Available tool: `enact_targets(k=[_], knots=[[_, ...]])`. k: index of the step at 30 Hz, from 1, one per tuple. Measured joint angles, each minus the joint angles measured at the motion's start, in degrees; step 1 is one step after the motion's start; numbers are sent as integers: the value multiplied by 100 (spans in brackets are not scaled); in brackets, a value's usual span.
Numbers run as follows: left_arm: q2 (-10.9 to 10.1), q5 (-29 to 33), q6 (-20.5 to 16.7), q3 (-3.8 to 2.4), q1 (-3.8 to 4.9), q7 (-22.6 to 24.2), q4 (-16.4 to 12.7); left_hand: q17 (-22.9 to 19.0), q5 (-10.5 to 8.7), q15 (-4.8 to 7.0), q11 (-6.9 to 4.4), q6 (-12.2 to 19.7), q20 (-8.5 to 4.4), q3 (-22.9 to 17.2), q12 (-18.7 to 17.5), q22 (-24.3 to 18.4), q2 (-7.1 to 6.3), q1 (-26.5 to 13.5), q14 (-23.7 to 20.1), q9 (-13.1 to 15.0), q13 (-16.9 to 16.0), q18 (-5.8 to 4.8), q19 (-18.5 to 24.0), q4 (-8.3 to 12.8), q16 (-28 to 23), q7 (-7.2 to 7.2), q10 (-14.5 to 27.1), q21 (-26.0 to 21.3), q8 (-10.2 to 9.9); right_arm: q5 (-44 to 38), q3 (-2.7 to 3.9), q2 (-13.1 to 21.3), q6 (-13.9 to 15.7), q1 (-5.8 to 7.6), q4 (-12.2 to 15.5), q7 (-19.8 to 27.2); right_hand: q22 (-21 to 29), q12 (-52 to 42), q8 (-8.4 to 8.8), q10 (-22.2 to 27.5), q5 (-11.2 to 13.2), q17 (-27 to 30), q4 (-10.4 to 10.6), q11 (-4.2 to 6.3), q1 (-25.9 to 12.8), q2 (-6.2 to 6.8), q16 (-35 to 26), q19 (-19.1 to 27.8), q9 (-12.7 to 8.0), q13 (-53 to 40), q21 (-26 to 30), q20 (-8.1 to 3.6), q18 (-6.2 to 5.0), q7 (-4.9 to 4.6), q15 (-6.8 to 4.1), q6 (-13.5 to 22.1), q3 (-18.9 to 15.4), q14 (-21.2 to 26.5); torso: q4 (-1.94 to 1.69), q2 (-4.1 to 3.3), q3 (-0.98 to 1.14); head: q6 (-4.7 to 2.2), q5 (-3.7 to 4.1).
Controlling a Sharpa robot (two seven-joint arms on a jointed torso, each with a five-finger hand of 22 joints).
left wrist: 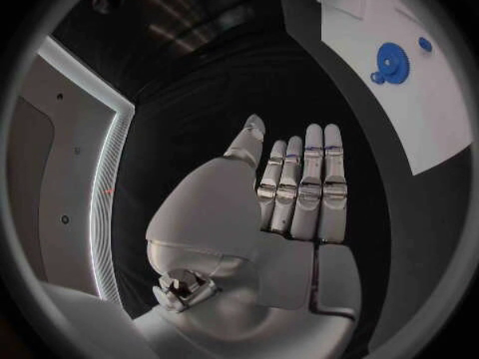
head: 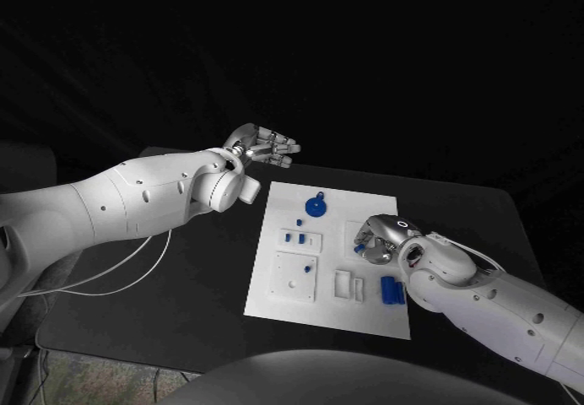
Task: Assemble the parts on the task board
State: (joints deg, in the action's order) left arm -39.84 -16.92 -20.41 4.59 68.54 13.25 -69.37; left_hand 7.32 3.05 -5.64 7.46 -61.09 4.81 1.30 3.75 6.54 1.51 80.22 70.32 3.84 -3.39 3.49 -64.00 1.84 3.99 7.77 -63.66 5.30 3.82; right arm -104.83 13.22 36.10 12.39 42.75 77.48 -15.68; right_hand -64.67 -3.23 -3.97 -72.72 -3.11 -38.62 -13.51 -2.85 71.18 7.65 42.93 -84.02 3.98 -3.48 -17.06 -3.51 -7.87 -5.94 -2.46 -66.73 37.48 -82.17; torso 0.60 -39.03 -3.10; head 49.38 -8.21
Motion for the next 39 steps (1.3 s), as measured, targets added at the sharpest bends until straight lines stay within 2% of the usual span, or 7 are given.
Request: enact_targets(k=[3,8,14,23,28,31,39], knots=[[0,0,1,0,0,-5,1,0,0,0,0,0,0,0,0,-1,0,0,0,0,0,0,0,0,0,0,0,0,0,-18,-8,-11,33,-1,-12,-2,-40,1,0,-102,1,-15,-32,19,41,-40,0,8,0,0,-24,-49,50,27,-3,-109,31,0,0,1,-1,3,0],[0,-2,5,0,0,-15,2,0,0,0,0,0,0,0,0,-1,0,0,0,0,0,0,0,0,0,0,0,0,0,-56,-20,-25,103,-5,-37,-10,-207,-2,0,-158,23,-34,-238,-30,122,-119,-1,8,0,3,-124,-49,93,30,-22,-113,306,18,0,1,0,10,1],[0,-16,11,0,0,-24,4,0,0,0,0,0,0,0,0,-6,0,0,0,0,0,0,0,0,0,0,0,0,0,-106,-42,-42,195,-9,-63,-19,-369,-8,3,-169,28,-46,-263,-42,160,-156,-1,-11,20,3,-156,-69,131,77,-39,-282,374,1,0,1,0,19,8],[5,-34,25,0,-1,-33,12,0,0,0,0,0,0,-5,0,-5,0,0,0,0,0,0,0,-5,0,0,0,0,0,-192,-73,-51,415,-35,-74,-25,-546,-8,20,-190,46,-65,-239,-62,175,-170,0,-2,90,3,-402,-121,115,136,-93,-445,538,-54,0,2,-1,20,28],[5,-40,33,0,-1,-36,32,0,0,0,0,0,0,-1,0,-10,0,0,0,0,0,0,0,-31,0,0,0,0,0,-238,-71,25,558,-40,53,-24,-613,-8,21,-191,46,-94,-230,-63,175,-169,0,-1,103,3,-457,-121,113,136,-114,-484,595,-76,0,4,-2,12,30],[5,-42,37,0,-1,-38,48,0,0,0,0,0,0,-1,0,-10,0,0,0,0,0,0,0,-31,0,0,0,0,0,-259,-17,100,623,-43,200,-20,-635,-8,21,-198,50,-97,-223,-71,173,-167,0,-2,131,2,-477,-121,116,149,-117,-496,603,-79,0,5,-2,7,24],[4,-46,45,0,-1,-42,85,0,0,0,0,0,0,-1,0,-9,0,0,0,0,0,0,0,-31,0,0,0,0,0,-284,297,318,695,-30,828,-6,-675,-9,22,-208,22,-103,-213,-80,143,-137,-1,19,129,3,-479,-141,127,156,-119,-503,612,-82,7,8,-1,-1,7]])
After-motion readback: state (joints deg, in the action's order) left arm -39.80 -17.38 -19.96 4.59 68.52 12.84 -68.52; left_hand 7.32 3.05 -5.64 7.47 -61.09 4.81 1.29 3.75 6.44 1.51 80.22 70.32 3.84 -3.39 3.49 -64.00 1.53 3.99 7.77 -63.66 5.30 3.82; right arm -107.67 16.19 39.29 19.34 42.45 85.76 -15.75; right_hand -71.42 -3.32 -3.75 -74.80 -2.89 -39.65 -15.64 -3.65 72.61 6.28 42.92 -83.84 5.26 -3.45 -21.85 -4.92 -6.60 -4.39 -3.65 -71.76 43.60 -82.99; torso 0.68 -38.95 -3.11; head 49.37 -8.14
